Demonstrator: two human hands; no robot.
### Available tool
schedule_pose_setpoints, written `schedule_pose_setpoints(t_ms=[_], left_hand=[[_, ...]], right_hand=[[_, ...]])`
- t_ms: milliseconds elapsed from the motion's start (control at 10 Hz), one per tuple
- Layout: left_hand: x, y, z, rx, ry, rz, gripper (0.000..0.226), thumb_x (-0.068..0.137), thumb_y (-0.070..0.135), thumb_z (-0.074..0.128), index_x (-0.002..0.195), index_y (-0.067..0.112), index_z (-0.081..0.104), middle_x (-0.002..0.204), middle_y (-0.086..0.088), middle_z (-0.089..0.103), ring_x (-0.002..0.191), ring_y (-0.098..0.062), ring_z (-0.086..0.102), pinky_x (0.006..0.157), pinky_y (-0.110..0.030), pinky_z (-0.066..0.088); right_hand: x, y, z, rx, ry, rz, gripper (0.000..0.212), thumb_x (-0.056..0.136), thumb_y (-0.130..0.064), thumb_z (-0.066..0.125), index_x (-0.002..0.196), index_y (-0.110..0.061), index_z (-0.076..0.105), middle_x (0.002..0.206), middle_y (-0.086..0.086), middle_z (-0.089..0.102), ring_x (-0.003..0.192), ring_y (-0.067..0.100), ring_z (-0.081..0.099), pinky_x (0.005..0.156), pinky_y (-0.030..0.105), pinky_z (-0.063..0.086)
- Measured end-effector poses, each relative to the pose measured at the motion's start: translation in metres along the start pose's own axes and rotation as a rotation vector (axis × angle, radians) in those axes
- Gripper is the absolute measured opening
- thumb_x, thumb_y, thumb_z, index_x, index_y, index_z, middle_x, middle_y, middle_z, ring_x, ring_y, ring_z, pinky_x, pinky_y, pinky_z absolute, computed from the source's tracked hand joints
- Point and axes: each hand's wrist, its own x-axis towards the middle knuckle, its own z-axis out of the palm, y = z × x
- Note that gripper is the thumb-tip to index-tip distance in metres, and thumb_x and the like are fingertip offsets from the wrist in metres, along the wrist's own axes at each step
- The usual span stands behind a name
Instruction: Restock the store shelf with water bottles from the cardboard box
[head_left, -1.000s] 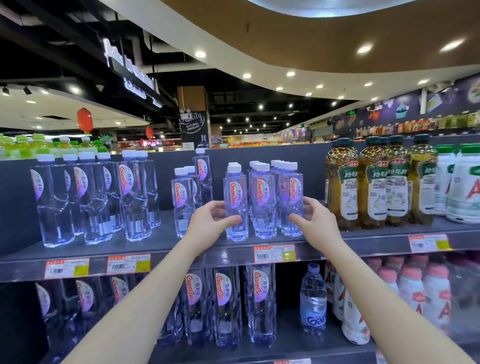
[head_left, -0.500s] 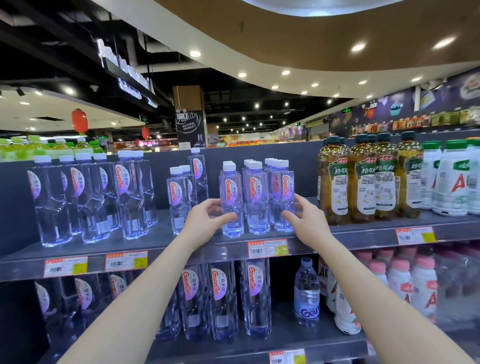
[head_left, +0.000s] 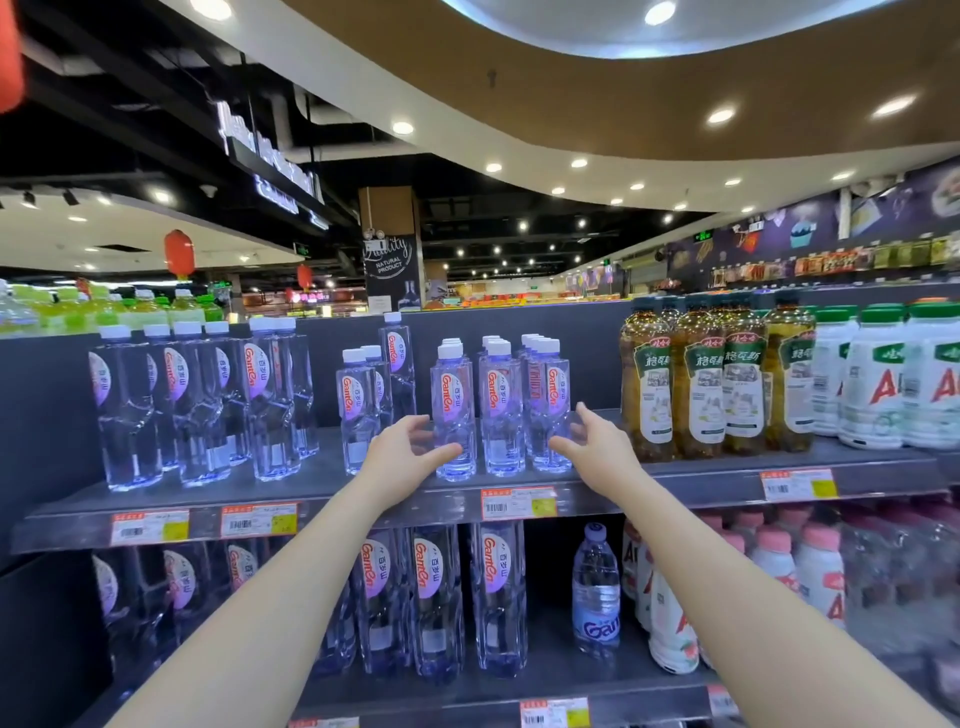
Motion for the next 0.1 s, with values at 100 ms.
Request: schedule_pose_setpoints(t_ms=[100], left_hand=[[-0.0083, -0.0042, -0.0030, 0.141, 0.066, -0.067, 0.072, 0.095, 0.056, 0.064, 0.152, 0.017, 0.044, 0.146, -0.004, 0.059, 0.130, -0.024, 0.058, 0.106, -0.041, 0.047]], right_hand=[[-0.0029, 0.0003, -0.0051, -0.027, 0.015, 0.000, 0.081, 0.101, -0.035, 0.063, 0.164, -0.014, 0.017, 0.162, 0.009, 0.040, 0.144, 0.026, 0.045, 0.115, 0.042, 0.041]])
